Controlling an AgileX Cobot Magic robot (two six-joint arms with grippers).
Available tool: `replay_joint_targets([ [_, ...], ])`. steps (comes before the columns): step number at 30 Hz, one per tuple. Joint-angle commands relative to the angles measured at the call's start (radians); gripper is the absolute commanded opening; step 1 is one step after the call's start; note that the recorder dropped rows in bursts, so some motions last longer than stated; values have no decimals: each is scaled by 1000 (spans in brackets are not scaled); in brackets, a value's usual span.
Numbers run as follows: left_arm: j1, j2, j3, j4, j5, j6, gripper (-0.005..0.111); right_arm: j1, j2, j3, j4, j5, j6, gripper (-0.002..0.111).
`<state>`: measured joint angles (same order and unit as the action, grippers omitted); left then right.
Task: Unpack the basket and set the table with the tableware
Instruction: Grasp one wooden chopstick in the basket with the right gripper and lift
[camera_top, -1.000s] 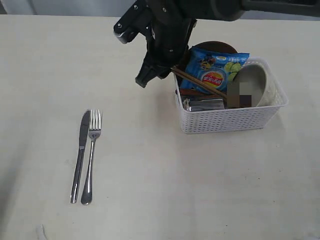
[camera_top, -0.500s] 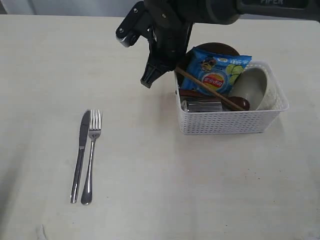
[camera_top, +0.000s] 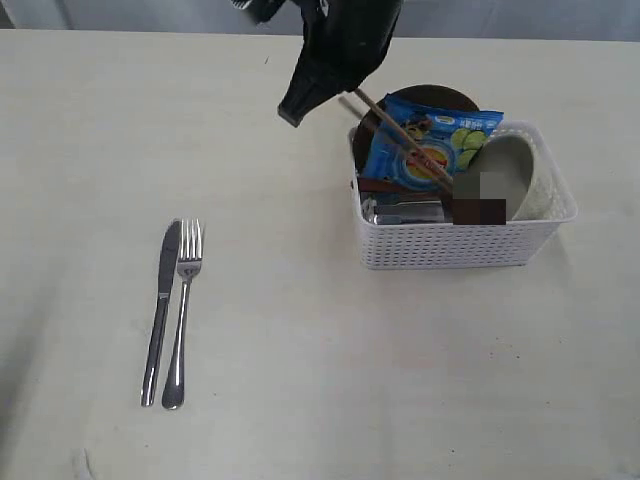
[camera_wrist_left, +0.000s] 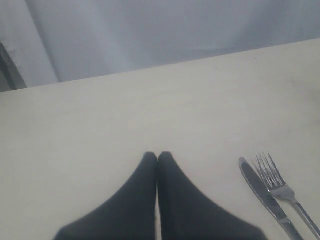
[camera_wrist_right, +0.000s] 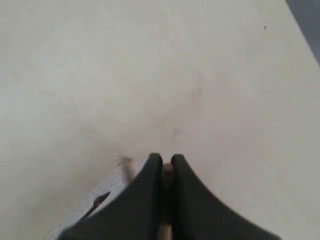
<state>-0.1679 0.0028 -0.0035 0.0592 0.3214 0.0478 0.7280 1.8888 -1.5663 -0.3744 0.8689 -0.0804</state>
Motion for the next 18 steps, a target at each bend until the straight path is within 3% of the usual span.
replay_joint_targets([
  [1, -7, -3, 3, -11, -2, 2, 0, -2, -74, -2, 5, 4, 4, 0],
  [18, -7, -3, 3, -11, -2, 2, 0, -2, -265, -4, -23, 125, 23, 0],
])
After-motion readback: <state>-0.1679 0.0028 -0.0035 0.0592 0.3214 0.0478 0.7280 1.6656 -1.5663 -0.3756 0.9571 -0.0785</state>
